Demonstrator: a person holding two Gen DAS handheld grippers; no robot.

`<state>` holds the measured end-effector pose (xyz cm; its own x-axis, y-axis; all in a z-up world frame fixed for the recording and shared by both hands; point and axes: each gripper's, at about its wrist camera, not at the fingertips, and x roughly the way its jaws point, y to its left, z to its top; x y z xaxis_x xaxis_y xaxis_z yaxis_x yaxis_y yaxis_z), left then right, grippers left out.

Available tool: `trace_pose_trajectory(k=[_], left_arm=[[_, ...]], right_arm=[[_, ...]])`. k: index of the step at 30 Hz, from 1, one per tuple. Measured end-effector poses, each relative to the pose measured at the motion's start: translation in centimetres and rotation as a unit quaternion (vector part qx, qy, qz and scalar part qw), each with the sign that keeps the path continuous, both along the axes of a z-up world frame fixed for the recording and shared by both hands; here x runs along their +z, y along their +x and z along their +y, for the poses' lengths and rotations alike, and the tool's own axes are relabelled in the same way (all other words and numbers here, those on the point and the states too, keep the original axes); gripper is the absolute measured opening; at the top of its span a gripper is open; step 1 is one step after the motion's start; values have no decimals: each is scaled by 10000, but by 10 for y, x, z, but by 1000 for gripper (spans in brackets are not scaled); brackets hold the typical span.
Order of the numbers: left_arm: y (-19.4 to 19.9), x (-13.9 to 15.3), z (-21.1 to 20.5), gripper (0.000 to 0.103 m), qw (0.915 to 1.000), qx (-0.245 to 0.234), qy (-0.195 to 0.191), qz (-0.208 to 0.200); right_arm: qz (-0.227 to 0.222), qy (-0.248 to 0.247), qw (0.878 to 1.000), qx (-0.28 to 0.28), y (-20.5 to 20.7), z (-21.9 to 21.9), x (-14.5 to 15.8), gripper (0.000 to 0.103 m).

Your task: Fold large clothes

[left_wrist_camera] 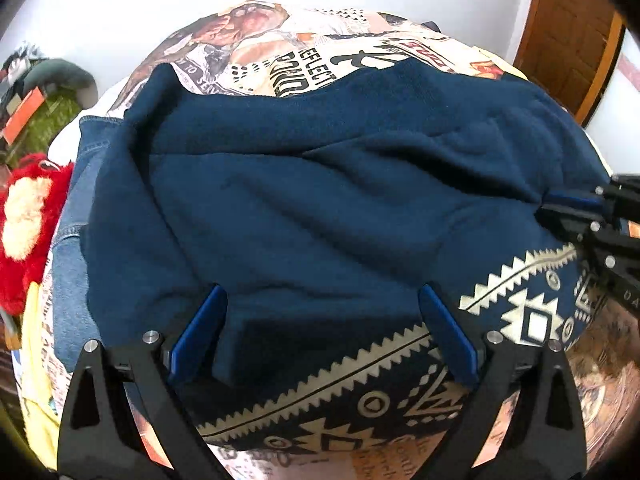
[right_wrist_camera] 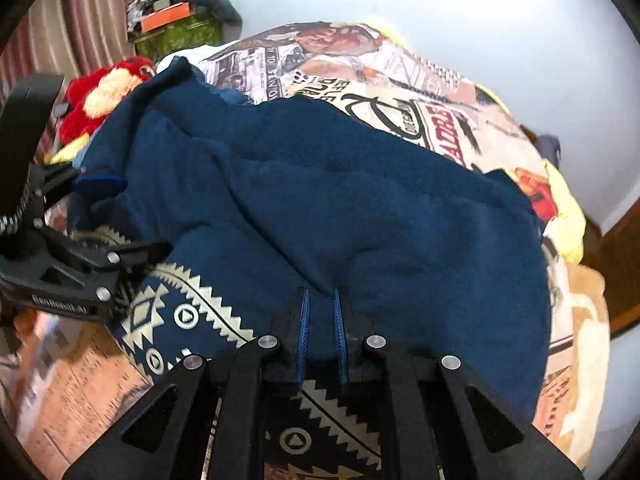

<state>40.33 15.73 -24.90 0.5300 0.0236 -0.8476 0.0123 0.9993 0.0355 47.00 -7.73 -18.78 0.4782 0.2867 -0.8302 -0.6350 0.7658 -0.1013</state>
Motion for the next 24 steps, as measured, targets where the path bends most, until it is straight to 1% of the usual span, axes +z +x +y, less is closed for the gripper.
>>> trace_pose_trajectory(k=[4, 7, 10, 14, 17, 19, 20, 21, 22, 23, 24], left_arm=[[-10, -1, 7, 100, 9999, 25, 114, -13], [-20, -3, 12, 100, 10000, 64, 47, -13], [-26, -4, 13, 100, 9997, 221, 62, -1], [-36, -1, 14, 99, 9994, 252, 220, -63], [-45, 3, 23, 99, 9990, 371, 228, -74], [-55, 6, 32, 99, 9983, 501, 263, -139], [-58, 6, 34, 99, 9977, 564, 350, -153], [-62, 6, 40, 99, 9955, 711, 604, -182], [-67, 2, 49, 99, 9909, 913, 985, -124], [-69, -2, 56, 99, 9870, 1051, 1217, -26], [-74, -9, 68, 99, 9839, 1190, 1332, 115]], right_arm=[[-347, -341, 9988, -80, -11, -3, 2, 7], [-480, -486, 9974, -215, -12, -16, 1, 7], [-440, -474, 9972, -369, -13, -34, 2, 7], [-383, -629, 9961, -489, -13, -56, 1, 7], [-393, -1076, 9899, -839, -10, -75, -7, 7], [-242, -1313, 9847, -1121, -4, -94, -17, 7], [-164, -1211, 9857, -1159, -3, -107, -19, 7], [-159, -1123, 9864, -1189, -3, -114, -18, 7], [-89, -941, 9883, -1193, -3, -123, -16, 7], [34, -743, 9899, -1209, -2, -132, -14, 7], [126, -646, 9901, -1238, -1, -136, -12, 7]])
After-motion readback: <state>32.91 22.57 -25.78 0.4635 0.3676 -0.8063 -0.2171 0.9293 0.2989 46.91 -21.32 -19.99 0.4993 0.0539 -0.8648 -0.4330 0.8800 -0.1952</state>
